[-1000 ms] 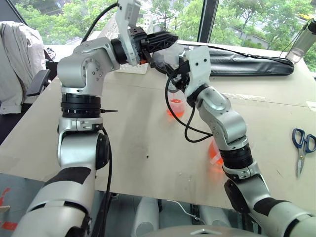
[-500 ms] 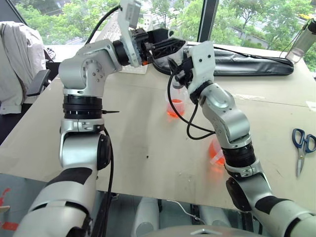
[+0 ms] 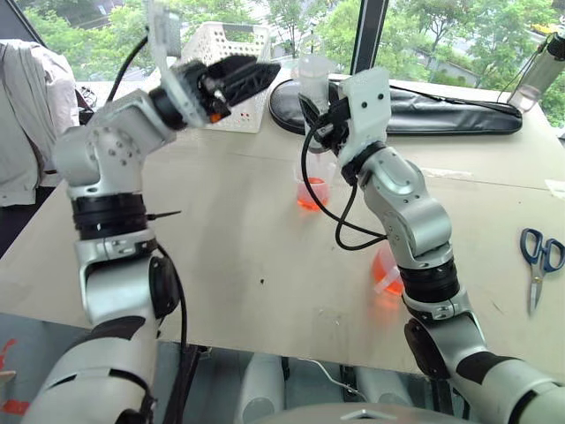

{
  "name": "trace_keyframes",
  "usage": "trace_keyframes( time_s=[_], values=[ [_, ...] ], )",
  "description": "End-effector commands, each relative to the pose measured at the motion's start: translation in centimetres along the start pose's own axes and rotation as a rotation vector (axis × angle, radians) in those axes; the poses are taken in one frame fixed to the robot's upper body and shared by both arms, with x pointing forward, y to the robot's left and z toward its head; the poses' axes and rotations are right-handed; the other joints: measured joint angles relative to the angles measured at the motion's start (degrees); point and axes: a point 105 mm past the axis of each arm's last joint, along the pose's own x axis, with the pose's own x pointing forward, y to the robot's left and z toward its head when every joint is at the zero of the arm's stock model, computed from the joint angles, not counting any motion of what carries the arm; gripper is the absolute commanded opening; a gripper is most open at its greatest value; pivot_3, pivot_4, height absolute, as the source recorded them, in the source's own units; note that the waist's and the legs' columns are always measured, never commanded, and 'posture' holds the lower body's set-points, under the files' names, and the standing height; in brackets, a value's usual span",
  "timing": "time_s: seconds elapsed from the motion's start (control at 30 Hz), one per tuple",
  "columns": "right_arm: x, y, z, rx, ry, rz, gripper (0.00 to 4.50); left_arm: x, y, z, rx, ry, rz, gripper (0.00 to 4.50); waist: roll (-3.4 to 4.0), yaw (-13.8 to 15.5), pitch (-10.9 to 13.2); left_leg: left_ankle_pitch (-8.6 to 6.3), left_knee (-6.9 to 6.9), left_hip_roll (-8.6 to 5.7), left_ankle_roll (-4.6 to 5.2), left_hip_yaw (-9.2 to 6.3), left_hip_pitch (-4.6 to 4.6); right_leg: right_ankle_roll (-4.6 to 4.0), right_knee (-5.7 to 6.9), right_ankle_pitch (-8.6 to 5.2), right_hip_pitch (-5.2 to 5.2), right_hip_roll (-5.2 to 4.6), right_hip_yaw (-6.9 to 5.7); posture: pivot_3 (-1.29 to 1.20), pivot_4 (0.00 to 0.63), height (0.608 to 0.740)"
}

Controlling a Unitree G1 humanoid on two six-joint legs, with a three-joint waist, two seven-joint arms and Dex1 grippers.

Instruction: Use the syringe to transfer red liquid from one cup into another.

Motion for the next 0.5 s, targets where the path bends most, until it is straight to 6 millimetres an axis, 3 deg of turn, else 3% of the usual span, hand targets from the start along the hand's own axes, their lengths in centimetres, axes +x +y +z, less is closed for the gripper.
trace_keyframes(
  time_s=[0.03, 0.5],
  values=[
    [-0.2, 0.4, 2.0, -0.007, -0.076, 0.018, 1.46, 0.5, -2.0, 0.6, 0.081, 0.031, -0.083, 4.5, 0.0, 0.3, 0.0, 0.0, 0.0, 0.0, 0.0, 0.0, -0.01, 0.0, -0.01, 0.0, 0.0, 0.0, 0.0, 0.0, 0.15, 0.724],
    [-0.2, 0.9, 2.3, -0.056, -0.09, 0.044, 1.46, 5.3, -2.9, -0.4, 0.089, 0.051, -0.137, 4.5, 0.0, 0.1, 0.0, 0.0, 0.03, -0.02, 0.0, 0.0, 0.01, 0.0, -0.03, 0.0, 0.04, 0.0, 0.01, 0.0, 0.15, 0.724]
  ],
)
